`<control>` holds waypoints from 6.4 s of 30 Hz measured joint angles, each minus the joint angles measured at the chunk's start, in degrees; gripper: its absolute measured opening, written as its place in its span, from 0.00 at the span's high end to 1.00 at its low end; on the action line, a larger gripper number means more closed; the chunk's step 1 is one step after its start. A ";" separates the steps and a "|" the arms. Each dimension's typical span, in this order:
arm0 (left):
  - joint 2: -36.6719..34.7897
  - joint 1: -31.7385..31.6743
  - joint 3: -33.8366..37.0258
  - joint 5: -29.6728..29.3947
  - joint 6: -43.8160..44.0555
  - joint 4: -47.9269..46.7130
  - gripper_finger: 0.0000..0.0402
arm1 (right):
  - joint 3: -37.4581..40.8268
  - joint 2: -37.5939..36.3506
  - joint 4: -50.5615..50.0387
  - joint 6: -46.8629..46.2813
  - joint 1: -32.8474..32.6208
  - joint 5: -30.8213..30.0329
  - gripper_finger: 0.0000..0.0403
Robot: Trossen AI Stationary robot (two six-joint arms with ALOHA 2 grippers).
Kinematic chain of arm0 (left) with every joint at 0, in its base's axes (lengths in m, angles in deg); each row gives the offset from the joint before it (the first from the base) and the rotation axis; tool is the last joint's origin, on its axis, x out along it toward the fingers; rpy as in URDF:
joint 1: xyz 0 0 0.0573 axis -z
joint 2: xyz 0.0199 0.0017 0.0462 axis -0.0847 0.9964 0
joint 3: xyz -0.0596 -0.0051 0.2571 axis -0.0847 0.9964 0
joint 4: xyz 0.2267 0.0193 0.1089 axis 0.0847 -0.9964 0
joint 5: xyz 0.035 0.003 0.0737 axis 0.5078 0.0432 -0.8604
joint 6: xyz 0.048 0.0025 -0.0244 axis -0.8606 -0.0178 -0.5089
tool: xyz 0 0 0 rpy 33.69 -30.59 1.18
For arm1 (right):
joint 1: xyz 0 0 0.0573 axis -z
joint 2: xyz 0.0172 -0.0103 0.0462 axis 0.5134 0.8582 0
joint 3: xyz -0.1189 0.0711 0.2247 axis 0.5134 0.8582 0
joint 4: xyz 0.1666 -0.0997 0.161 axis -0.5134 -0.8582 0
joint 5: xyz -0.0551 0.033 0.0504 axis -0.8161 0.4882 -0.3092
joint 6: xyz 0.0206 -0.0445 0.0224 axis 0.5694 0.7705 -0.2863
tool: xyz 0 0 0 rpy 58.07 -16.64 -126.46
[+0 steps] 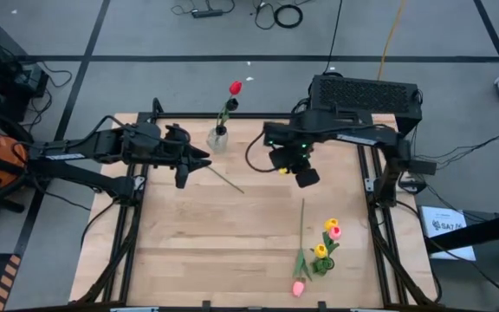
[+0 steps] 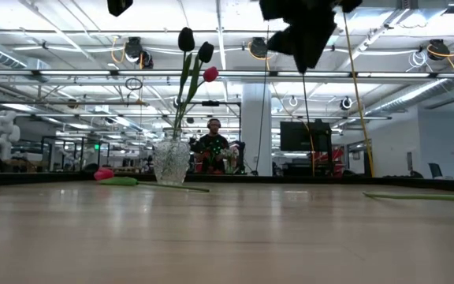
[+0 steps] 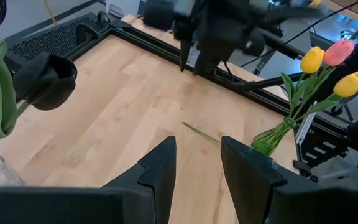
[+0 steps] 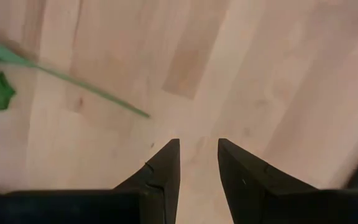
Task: Sort flowers into vase by color
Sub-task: Put the pink tulip into the green flower vase
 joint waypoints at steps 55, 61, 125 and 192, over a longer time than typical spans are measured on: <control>6.67 3.41 0.04 0.53 2.09 -1.86 0.67 | 47.09 -4.72 44.15 20.04 -29.31 2.71 0.66; 6.67 3.41 0.04 0.53 2.08 -1.88 0.67 | 47.09 -1.39 49.68 19.59 -29.82 2.54 0.70; 6.67 3.41 0.04 2.00 3.65 -1.43 0.67 | 57.96 -8.41 56.63 20.62 -29.72 2.58 0.72; 6.65 3.56 0.02 1.99 -1.36 -1.43 0.67 | 17.95 -48.74 34.24 -65.40 -21.37 -38.47 1.00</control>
